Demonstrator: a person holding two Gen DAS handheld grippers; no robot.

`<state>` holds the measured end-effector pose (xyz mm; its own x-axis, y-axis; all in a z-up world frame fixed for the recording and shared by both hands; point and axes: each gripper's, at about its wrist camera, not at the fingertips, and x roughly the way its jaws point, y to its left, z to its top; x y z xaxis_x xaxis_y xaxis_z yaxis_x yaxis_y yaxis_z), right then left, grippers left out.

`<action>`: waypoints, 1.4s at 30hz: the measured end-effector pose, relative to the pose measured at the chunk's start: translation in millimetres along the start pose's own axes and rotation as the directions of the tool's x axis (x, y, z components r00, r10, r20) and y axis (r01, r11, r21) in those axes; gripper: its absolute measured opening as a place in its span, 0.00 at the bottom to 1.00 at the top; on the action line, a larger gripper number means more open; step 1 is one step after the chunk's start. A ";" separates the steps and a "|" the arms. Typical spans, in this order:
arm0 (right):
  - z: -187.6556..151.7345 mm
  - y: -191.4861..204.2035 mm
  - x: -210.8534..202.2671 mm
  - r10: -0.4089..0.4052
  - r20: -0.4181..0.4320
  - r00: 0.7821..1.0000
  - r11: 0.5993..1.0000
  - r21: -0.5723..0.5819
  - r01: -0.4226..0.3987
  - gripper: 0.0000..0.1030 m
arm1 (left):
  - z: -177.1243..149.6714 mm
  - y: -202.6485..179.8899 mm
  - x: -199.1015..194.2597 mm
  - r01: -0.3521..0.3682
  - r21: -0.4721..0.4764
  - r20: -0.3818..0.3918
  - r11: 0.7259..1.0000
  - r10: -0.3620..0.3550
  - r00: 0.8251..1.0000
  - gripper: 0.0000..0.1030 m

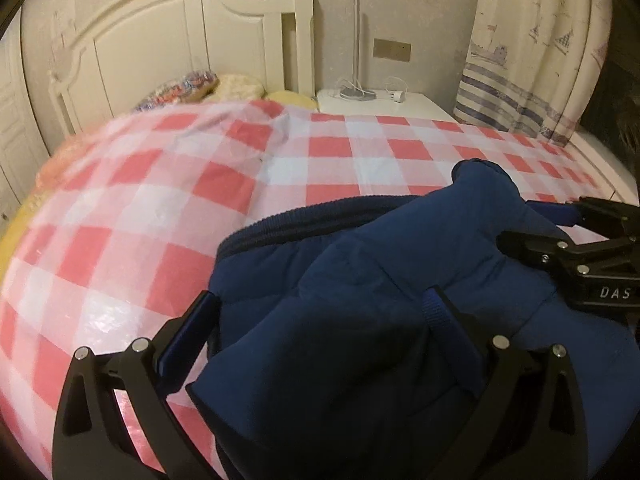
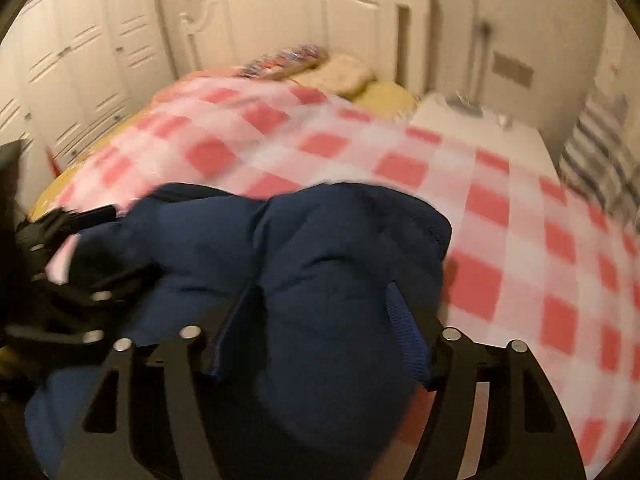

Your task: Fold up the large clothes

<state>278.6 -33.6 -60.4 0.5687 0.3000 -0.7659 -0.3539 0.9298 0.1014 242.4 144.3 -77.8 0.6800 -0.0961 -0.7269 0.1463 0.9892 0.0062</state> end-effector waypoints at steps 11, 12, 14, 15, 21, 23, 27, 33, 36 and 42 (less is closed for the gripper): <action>-47.3 -12.0 -47.8 0.147 0.057 0.988 0.986 0.072 -0.151 0.91 | -21.1 6.7 -46.2 -0.053 0.006 0.053 0.999 0.052 0.997 0.98; -57.4 -13.6 -53.8 0.163 0.056 0.985 0.983 0.081 -0.167 0.91 | -27.9 9.7 -56.3 -0.033 -0.006 0.056 0.999 0.033 0.998 0.98; -73.9 -17.4 -61.6 0.230 0.048 0.972 0.965 0.117 -0.234 0.91 | -40.9 17.8 -72.8 0.024 -0.045 0.059 0.999 -0.021 0.998 0.98; -83.4 -18.5 -63.9 0.278 0.040 0.960 0.950 0.135 -0.281 0.91 | -51.9 25.9 -83.0 0.081 -0.078 0.055 0.994 -0.077 0.996 0.98; -132.2 -15.8 -65.5 0.457 -0.010 0.890 0.869 0.217 -0.444 0.94 | -116.0 53.8 -99.2 0.301 -0.229 -0.033 0.926 -0.317 0.948 0.98; -137.6 -13.2 -64.8 0.479 -0.018 0.878 0.855 0.236 -0.462 0.95 | -129.9 60.1 -97.3 0.356 -0.289 -0.028 0.889 -0.379 0.925 0.98; -143.3 -1.8 -59.3 0.490 -0.057 0.870 0.852 0.240 -0.464 0.96 | -140.3 69.8 -75.0 0.477 -0.412 -0.029 0.777 -0.534 0.845 0.98; -146.1 6.2 -64.7 0.494 -0.009 0.869 0.853 0.200 -0.483 0.90 | -126.6 48.8 -61.8 0.540 -0.401 -0.028 0.740 -0.599 0.800 0.82; -148.5 6.2 -73.6 0.450 0.052 0.892 0.878 0.160 -0.452 0.79 | -114.0 34.6 -58.2 0.526 -0.404 -0.012 0.748 -0.579 0.815 0.78; -133.6 -31.3 -92.8 0.280 0.187 0.942 0.931 0.187 -0.314 0.70 | -52.1 -12.1 -28.6 0.514 -0.387 -0.001 0.766 -0.558 0.830 0.65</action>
<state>137.7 -119.0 -77.3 0.5754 0.5827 -0.5740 -0.3690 0.8112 0.4536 183.7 140.9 -92.8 0.4821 -0.6316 -0.6072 0.1840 0.7506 -0.6346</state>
